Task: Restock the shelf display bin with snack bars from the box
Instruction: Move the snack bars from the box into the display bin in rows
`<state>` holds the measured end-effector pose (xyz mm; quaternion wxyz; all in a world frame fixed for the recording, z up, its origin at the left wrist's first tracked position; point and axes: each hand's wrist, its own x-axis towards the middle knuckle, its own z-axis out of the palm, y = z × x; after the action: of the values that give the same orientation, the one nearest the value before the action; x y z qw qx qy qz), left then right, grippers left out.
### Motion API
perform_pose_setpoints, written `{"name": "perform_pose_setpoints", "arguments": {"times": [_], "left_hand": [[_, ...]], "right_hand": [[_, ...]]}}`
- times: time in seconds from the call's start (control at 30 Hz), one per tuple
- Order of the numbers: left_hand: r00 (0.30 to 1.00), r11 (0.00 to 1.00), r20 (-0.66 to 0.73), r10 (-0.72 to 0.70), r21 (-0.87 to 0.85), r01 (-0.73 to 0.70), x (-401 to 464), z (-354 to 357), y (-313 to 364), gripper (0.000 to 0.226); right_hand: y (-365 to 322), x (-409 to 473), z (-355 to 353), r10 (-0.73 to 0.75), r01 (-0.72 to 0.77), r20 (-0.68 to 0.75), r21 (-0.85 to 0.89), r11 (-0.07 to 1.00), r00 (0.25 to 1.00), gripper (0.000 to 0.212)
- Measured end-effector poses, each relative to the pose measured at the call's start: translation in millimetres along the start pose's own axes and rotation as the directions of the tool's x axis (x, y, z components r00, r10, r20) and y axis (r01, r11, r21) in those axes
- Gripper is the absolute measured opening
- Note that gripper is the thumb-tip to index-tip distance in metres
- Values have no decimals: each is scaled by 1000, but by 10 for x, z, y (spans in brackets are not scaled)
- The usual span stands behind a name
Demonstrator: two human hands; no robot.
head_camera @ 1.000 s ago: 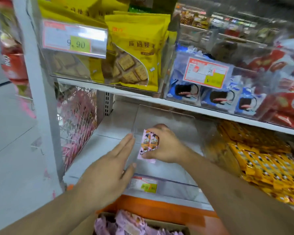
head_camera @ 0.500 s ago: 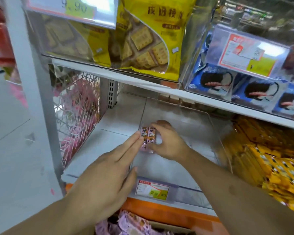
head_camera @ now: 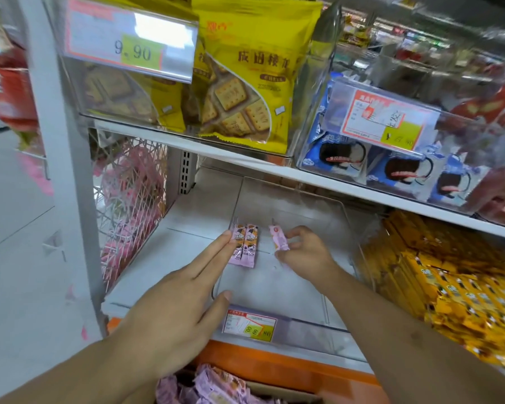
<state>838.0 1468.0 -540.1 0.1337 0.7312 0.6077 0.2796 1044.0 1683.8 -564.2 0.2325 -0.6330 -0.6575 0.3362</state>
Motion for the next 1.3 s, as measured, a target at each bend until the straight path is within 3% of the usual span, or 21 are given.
{"name": "perform_pose_setpoints", "arguments": {"times": [0.1,0.17,0.27,0.43,0.53,0.7,0.77,0.83,0.9,1.3], "left_hand": [[1000,999,18,-23,24,22,-3,-7,23,75],[1000,999,19,-22,32,22,-2,-9,35,75],[1000,1000,-13,3,27,-3,7,21,20,71],[999,999,-46,16,40,-14,25,54,-10,69],[999,999,-48,15,45,-13,28,72,-30,71],[999,999,-49,13,37,-11,25,71,-32,67],[1000,1000,-21,5,31,-4,15,41,-11,72],[1000,999,21,-12,43,12,7,2,24,75],[999,998,41,-32,58,30,7,-18,49,75],[999,999,20,-31,45,31,18,-11,74,75]], "right_hand": [[27,14,-22,66,-74,40,219,973,997,35],[47,-2,-26,68,-93,83,350,932,994,17],[75,12,-21,88,-116,88,392,913,992,9],[41,6,38,69,-65,-15,152,986,998,18],[11,-32,141,37,-40,41,66,997,998,23],[-107,-50,146,-128,150,83,-355,923,988,26],[-127,-87,112,-212,244,126,-361,900,969,33],[-101,-114,102,-307,386,255,-365,848,917,63],[-68,-98,159,-347,468,350,-368,803,870,79],[-206,91,458,-388,458,254,-606,650,886,74]]}}
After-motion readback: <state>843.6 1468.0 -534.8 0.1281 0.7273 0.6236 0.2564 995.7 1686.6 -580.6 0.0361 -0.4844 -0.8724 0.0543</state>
